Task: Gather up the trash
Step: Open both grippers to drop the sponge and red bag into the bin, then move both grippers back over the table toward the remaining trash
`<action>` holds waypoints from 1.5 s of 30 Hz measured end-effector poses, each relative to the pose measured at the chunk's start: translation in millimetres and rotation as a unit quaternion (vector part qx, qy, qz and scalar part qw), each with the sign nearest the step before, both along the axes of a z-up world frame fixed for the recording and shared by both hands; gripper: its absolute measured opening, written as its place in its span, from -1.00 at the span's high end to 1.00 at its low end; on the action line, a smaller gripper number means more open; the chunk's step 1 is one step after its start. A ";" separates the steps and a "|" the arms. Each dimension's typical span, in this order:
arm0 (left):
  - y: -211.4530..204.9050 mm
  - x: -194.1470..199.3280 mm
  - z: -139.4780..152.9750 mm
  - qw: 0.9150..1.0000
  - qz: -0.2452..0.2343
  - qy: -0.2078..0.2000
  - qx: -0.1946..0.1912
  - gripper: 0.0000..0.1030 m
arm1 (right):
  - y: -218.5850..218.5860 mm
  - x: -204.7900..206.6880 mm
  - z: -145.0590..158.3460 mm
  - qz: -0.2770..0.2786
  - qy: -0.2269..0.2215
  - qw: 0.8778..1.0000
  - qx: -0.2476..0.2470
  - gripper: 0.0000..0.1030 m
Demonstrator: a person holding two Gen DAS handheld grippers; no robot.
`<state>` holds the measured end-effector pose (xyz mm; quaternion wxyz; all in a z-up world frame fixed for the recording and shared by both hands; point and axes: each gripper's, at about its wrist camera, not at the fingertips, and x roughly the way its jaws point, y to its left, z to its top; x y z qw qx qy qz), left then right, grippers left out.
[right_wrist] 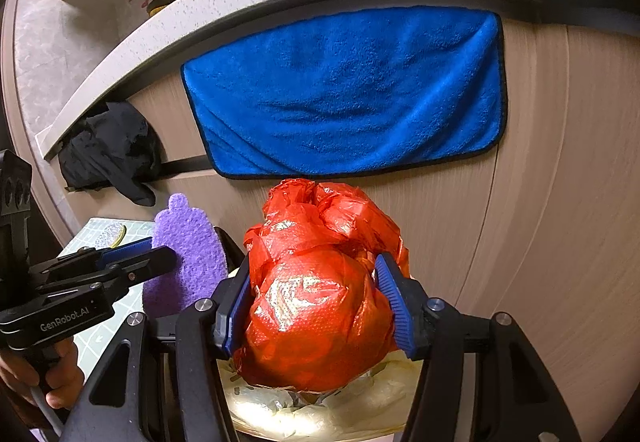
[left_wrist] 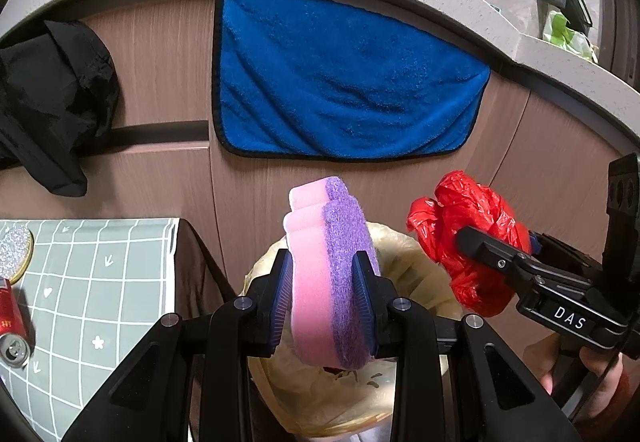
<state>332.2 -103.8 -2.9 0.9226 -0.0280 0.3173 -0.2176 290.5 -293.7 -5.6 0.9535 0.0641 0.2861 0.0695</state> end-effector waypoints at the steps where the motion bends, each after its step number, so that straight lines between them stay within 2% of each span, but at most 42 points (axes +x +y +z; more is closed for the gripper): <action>1: 0.4 1.4 -0.9 1.000 -0.003 0.002 -0.005 0.37 | -0.1 1.0 -0.5 0.000 0.000 1.000 0.001 -0.08; 5: 4.9 10.1 -3.8 0.999 -0.017 0.017 -0.036 0.26 | -3.9 4.1 -2.3 -0.003 0.000 1.000 0.014 -0.18; 8: 8.6 12.6 -3.0 0.999 -0.010 0.018 -0.039 0.14 | -8.4 0.9 -1.3 -0.005 -0.011 0.999 0.032 -0.23; 10: 12.9 11.9 0.1 0.999 -0.001 0.011 -0.039 0.13 | -10.1 -0.6 0.3 0.004 -0.015 0.999 0.047 -0.25; 17: 39.1 0.2 9.4 0.999 0.034 0.007 -0.015 0.12 | 7.7 -9.0 11.4 0.007 -0.016 1.000 0.012 -0.25; 24: 107.2 -30.5 15.0 0.995 0.103 -0.003 0.002 0.12 | 45.0 -17.8 28.5 0.045 -0.039 0.998 0.014 -0.23; 33: 231.5 -72.0 23.6 0.975 0.223 -0.013 -0.021 0.12 | 122.4 -16.3 48.2 0.120 -0.058 0.991 0.023 -0.23; 40: 311.3 -109.0 8.9 0.955 0.294 -0.007 -0.039 0.12 | 186.9 -17.0 45.9 0.178 -0.044 0.983 0.012 -0.23; 45: 345.1 -130.3 -6.6 0.942 0.332 -0.001 -0.040 0.12 | 219.8 -21.4 37.0 0.202 -0.031 0.979 0.005 -0.23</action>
